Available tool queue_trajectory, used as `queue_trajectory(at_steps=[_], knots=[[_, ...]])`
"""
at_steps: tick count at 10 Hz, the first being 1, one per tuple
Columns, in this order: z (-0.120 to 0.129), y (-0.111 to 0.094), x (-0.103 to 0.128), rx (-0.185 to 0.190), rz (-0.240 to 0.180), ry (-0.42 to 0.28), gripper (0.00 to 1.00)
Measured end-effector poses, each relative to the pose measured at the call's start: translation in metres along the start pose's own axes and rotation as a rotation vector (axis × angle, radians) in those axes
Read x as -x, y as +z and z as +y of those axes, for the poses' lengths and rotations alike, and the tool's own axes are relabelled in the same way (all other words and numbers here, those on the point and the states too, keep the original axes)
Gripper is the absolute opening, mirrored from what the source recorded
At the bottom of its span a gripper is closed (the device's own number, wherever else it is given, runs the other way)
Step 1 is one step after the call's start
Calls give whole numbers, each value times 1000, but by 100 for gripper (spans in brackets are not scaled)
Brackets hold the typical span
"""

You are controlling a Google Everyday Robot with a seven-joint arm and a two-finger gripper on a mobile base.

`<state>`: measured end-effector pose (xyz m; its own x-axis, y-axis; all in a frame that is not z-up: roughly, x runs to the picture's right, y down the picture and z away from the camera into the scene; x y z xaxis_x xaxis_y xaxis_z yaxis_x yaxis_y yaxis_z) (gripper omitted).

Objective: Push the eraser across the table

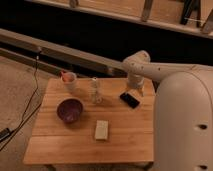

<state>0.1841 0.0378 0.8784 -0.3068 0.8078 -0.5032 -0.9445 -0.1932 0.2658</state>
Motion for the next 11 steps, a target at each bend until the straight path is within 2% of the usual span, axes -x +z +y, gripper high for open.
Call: queue_trajectory(at_steps=[3,5,8,11], knots=[[7,37,22,17,11,-2,65],[10,48,39,32,11,12,65],[8,52,63,52,3,42,65],[6,68,70,36,15,44,65]])
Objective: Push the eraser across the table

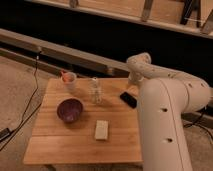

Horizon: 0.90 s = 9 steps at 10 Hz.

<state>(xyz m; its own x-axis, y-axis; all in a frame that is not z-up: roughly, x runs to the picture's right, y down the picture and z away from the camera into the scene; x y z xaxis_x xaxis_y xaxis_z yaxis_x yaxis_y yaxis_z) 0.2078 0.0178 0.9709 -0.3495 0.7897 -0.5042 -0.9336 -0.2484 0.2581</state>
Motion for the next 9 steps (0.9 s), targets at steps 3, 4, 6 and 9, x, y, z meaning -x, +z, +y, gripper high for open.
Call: queue_trajectory(at_steps=[3,4,6,9], knots=[[2,11,2,-11,14,-7,65],[3,14,3,-12,18,-12,65],[5,16,5,-13,22,-16,65],[4,16,5,-18,30,-27,65]])
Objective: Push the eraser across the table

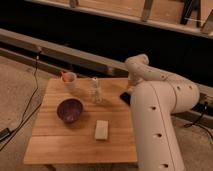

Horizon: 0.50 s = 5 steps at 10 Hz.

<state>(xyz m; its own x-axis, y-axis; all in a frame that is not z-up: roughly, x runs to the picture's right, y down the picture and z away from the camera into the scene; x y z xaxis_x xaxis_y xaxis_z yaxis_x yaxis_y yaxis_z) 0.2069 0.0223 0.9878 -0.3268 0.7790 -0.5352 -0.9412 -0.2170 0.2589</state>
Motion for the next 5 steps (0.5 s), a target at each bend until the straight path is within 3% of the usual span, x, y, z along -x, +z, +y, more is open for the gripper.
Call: queue_trajectory(at_steps=[5], knots=[[-6,2,-8,-11,18,-20,65]])
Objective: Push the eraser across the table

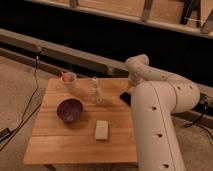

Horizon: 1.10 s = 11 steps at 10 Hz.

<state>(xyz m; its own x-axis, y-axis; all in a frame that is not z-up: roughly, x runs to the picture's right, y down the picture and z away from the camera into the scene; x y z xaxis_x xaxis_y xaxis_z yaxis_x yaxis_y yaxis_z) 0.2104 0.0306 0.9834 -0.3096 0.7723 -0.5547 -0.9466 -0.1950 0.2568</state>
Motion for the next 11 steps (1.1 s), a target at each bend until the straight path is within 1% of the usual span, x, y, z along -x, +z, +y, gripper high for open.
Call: queue_trajectory(at_steps=[5,9,11], knots=[[-4,1,-10,-5,20,-10,65],[-1,-11,-31,4,42,-37,65],[1,-14,-46,9,63,-57,65]])
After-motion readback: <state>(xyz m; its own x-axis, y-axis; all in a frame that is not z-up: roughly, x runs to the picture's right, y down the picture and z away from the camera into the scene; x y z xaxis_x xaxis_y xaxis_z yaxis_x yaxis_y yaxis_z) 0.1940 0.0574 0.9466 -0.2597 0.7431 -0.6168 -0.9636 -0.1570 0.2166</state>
